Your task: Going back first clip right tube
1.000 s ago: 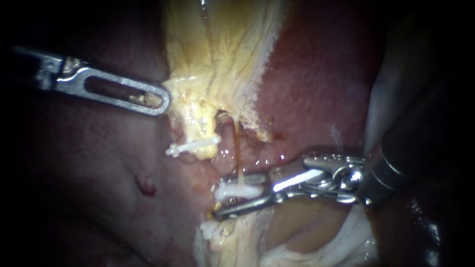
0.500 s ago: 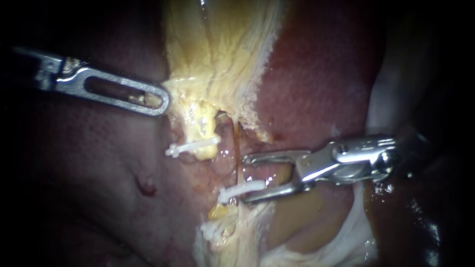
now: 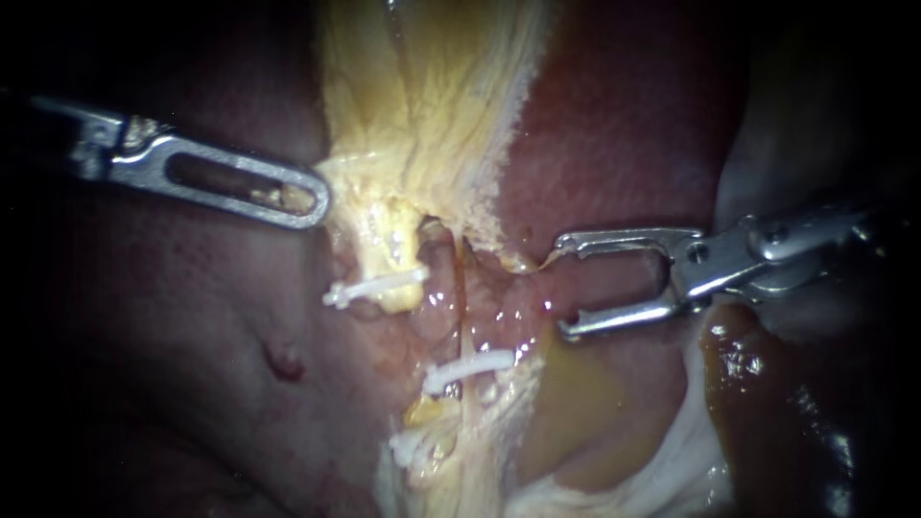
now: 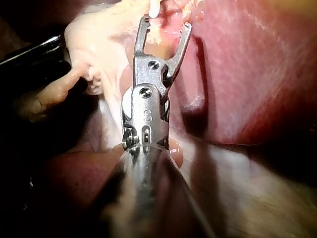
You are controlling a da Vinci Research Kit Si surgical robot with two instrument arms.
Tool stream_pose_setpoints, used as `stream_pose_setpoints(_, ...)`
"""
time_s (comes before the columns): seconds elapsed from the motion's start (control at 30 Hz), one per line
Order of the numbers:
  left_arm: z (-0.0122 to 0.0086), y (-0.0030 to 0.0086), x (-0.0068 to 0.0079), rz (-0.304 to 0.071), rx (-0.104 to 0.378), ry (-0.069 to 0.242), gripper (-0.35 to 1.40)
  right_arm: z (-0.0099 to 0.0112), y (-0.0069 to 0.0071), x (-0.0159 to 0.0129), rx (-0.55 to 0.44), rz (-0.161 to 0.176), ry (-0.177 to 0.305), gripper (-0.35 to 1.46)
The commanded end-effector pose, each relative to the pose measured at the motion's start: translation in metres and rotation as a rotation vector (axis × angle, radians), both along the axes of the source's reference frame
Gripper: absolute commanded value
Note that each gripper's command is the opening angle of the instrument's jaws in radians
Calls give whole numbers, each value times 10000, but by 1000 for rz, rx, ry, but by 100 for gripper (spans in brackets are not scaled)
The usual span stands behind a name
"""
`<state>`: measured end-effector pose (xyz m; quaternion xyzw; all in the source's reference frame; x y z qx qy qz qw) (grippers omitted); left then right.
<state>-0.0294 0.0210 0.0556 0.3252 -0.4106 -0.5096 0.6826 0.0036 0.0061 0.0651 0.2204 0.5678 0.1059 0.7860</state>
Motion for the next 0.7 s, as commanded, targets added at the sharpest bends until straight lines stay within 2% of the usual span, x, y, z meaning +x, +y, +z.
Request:
stream_pose_setpoints(0.03,4,-3,-3,5,-1,-2,-35,0,0,0,-1,-1,0,50)
stream_pose_setpoints(0.13,16,-10,-11,14,-3,-6,-35,0,-1,-1,-1,-2,1,50)
stream_pose_setpoints(0.23,34,-17,-25,29,-5,-7,-35,-1,-1,-3,-1,-3,1,50)
stream_pose_setpoints(0.47,66,-21,-62,57,3,-5,-35,-2,-2,-5,-2,-2,0,50)
stream_pose_setpoints(0.57,71,-21,-66,60,6,-6,-35,-2,-2,-5,-2,-2,1,50)
stream_pose_setpoints(0.7,74,-21,-65,63,6,-4,-35,-2,-2,-6,-2,-2,1,50)
